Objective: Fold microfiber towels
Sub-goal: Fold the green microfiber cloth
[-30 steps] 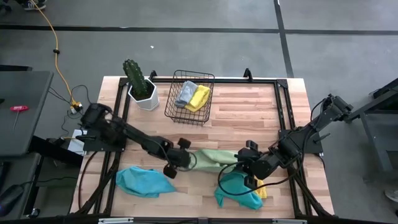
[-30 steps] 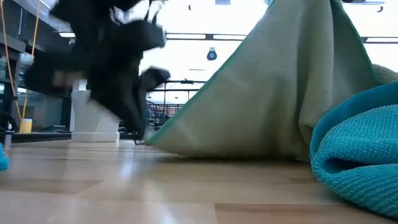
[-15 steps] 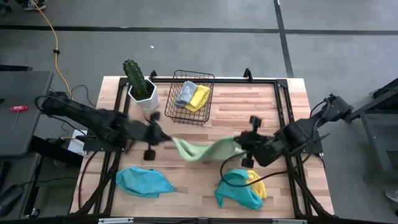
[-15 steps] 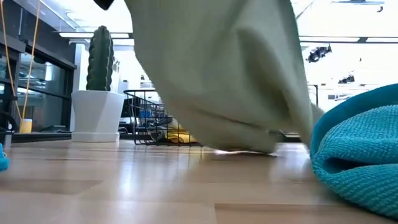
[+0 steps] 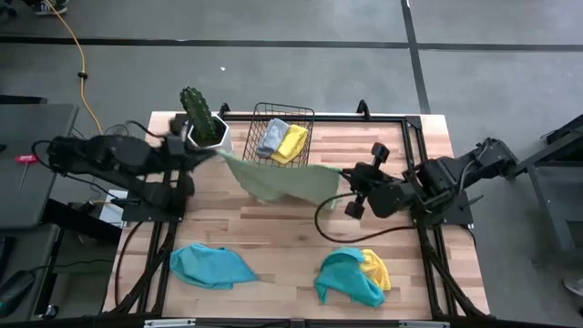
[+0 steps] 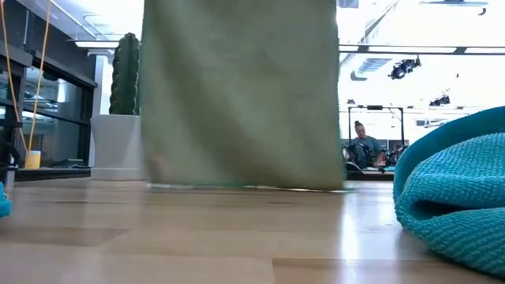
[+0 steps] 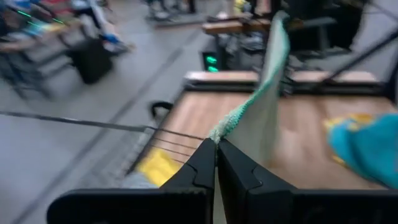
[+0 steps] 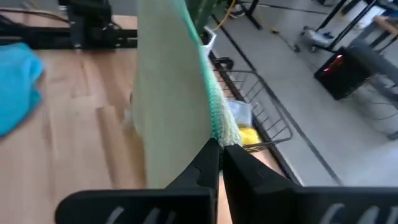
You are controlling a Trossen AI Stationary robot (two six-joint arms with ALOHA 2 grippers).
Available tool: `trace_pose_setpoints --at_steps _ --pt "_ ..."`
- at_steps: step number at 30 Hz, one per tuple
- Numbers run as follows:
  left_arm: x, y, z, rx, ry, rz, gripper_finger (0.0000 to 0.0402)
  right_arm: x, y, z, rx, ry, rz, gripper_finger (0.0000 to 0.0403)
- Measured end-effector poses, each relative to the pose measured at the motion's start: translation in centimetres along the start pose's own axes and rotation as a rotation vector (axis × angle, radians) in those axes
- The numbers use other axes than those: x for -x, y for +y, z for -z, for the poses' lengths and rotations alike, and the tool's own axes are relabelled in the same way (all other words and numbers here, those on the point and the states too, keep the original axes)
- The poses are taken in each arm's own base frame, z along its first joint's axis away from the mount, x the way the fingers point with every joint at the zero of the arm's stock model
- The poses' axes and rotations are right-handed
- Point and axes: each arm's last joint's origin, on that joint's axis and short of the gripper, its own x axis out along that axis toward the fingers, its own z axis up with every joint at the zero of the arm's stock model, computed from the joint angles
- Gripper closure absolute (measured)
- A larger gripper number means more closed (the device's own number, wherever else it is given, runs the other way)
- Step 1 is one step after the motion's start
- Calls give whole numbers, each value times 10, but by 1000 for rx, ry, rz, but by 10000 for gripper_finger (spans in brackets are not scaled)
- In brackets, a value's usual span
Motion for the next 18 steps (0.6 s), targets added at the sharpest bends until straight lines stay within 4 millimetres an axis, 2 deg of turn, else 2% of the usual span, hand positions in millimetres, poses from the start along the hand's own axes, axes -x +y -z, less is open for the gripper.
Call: trace_pose_setpoints --at_steps 4,7,12,16,18 --pt "11 12 -22 -28 -28 -58 401 5 -9 -11 8 -33 27 403" --pt "13 16 -30 -65 -4 -72 401 11 -14 -18 8 -56 17 403" --pt "10 13 -18 -74 122 -49 401 14 -12 -17 -6 -18 -93 403" --pt "-2 4 -2 -49 240 -37 401 9 -3 -6 -24 54 -178 403" --pt "-8 -4 7 -4 283 30 401 7 5 1 -45 88 -230 403"
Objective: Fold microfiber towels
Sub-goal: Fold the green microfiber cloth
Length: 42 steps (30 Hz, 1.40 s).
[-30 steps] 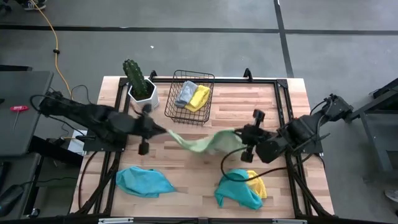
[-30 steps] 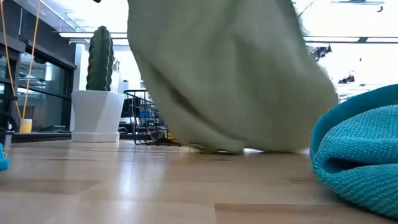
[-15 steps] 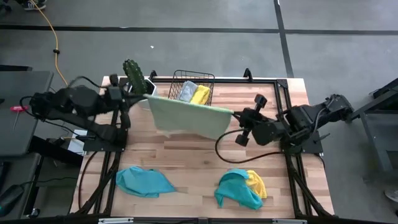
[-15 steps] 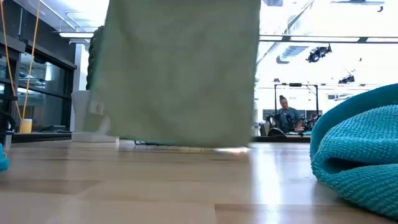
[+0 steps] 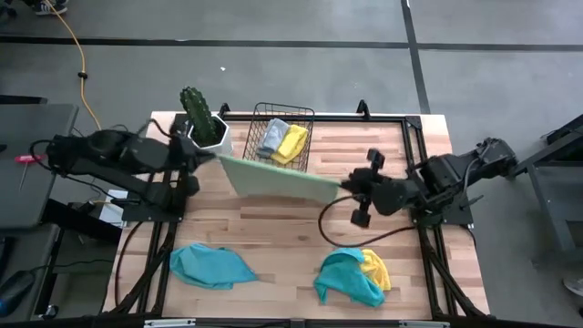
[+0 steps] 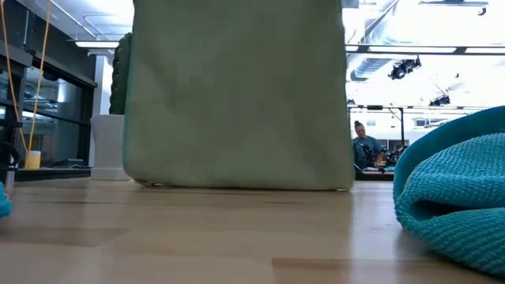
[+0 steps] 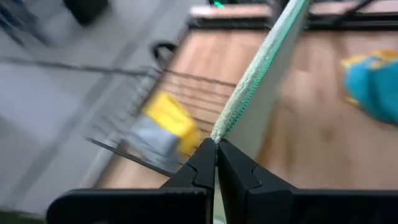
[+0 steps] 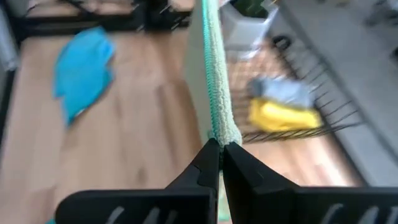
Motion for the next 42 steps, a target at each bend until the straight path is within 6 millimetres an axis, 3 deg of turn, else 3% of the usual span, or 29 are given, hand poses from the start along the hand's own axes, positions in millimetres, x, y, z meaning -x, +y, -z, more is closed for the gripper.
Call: trace_pose_setpoints --at_steps 7,17,27,32,42 --pt "-32 -38 39 102 193 198 401 -15 32 36 -68 120 -137 403" --pt "-63 -109 98 201 304 431 401 -46 80 101 -182 157 -355 403" --pt "-77 -154 133 222 352 423 401 -71 93 163 -366 208 -424 403" --pt "-94 -159 146 147 362 290 401 -82 84 172 -387 226 -359 403" --pt "-125 -131 153 48 391 -64 401 -107 54 162 -448 207 -168 403"
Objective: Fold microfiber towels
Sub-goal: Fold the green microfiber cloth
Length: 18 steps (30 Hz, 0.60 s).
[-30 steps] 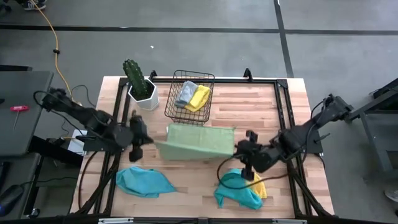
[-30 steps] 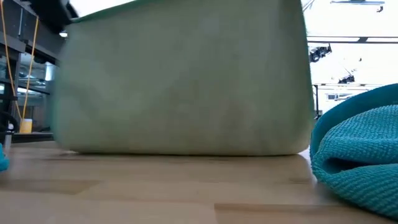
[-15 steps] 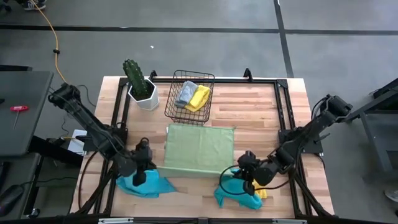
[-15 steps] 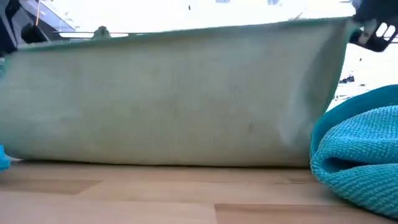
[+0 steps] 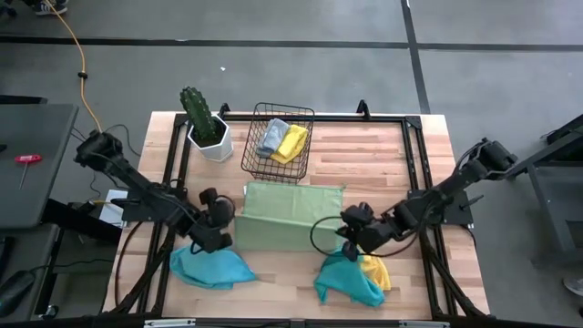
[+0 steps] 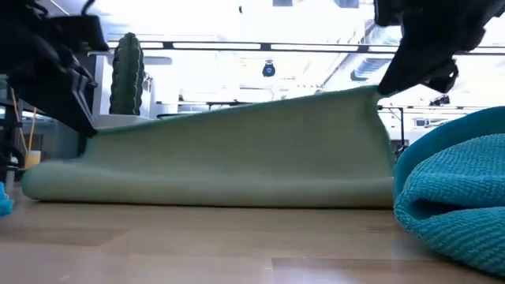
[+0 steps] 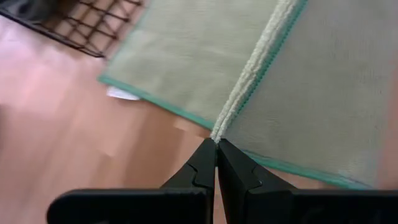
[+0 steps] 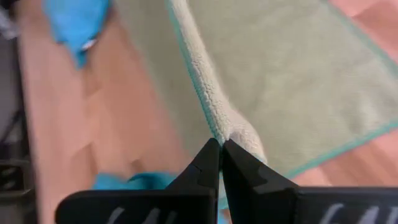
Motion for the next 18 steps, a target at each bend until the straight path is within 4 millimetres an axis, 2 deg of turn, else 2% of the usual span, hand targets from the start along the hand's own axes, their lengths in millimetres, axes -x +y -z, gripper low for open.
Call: trace_pose_setpoints --at_steps 6,11,18 --pt "-17 10 -8 -28 23 -109 401 -16 -15 -11 -50 -15 105 403" --pt "-35 17 -15 -62 31 -204 401 -33 -27 -12 -116 16 210 403" --pt "-58 30 -30 -74 25 -296 401 -41 -38 -15 -140 12 286 403"
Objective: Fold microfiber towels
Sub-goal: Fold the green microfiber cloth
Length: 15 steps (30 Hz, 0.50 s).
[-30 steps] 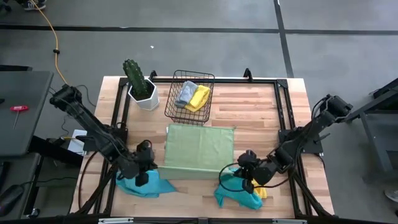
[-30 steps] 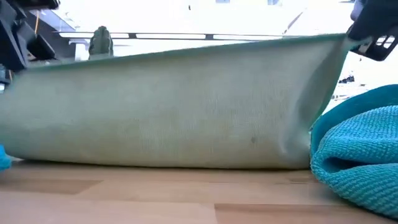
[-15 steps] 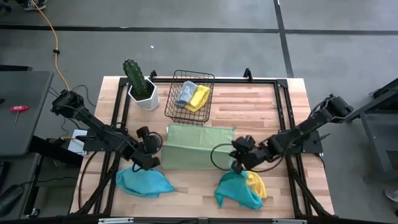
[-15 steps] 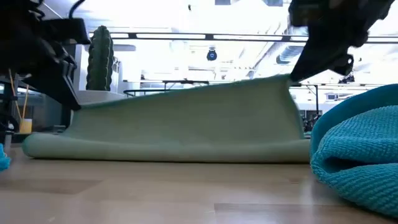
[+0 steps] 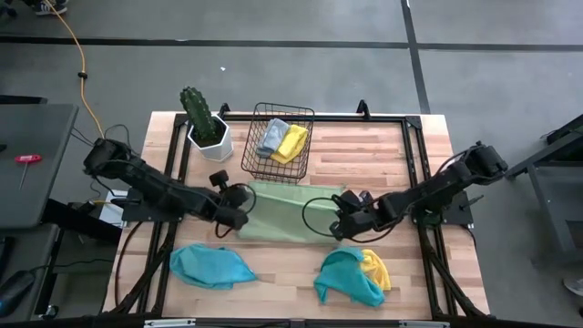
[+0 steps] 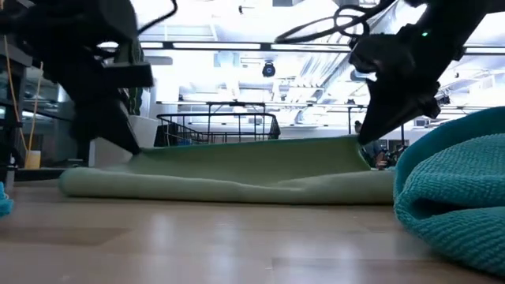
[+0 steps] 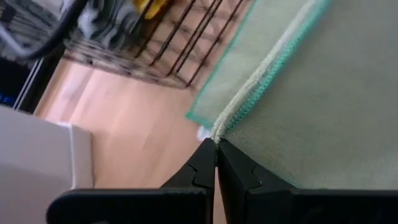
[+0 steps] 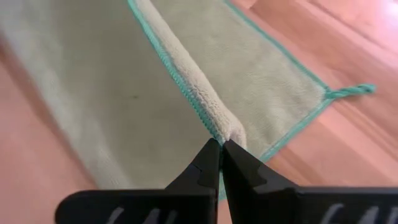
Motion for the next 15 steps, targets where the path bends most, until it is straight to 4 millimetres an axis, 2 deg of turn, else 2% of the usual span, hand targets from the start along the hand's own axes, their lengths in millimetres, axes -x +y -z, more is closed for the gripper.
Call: trace_pose_setpoints --at_steps 7,15 --pt "-20 0 -6 30 47 13 401 -4 -13 -8 12 46 74 403" --pt "-14 -5 -8 60 49 133 402 9 -22 -14 12 110 48 403"
